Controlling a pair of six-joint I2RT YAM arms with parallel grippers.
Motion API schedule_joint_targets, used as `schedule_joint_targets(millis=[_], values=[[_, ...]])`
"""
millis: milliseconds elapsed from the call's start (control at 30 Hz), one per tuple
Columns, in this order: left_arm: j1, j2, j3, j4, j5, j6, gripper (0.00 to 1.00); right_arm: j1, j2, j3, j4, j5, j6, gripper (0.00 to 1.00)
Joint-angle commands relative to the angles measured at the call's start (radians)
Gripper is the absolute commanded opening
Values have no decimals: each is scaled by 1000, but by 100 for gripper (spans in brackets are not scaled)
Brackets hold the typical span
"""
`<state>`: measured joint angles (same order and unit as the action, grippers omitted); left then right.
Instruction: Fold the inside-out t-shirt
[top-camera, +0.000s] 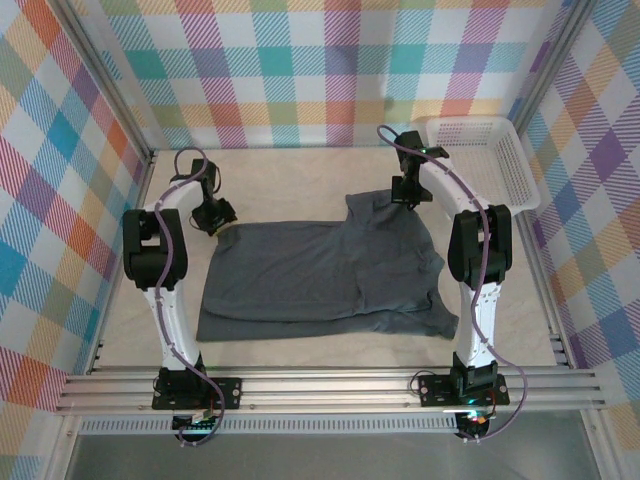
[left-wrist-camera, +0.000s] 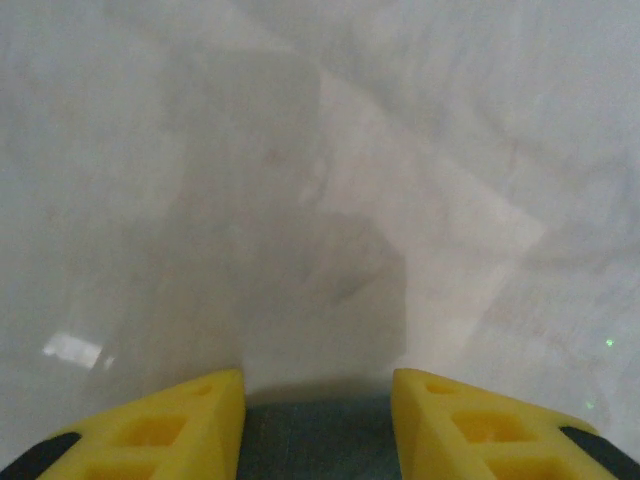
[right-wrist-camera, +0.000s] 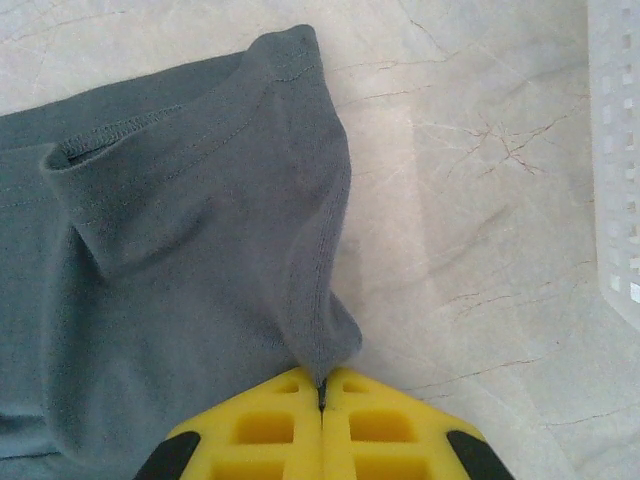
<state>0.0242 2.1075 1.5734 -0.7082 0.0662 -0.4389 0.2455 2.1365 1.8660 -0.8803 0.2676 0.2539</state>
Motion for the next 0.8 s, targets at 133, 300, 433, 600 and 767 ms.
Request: schedule_joint_targets(millis=[133,300,433,600,767], values=[[10,-115,-24,-33,-62,28,51,0,3,-6,-8,-7,8,0],[9,-93,-45,-13,-21,0,55,0,0,-9,-8,2,0,0],[10,-46,-14,1,-11,5,56,0,0,-14,-7,1,1,0],[10,21,33,19,33,10,50,0,2,-19,-6,-2,1,0],[9,81,68,-21,17,5,33,0,-3,-20,-8,-5,5,0]])
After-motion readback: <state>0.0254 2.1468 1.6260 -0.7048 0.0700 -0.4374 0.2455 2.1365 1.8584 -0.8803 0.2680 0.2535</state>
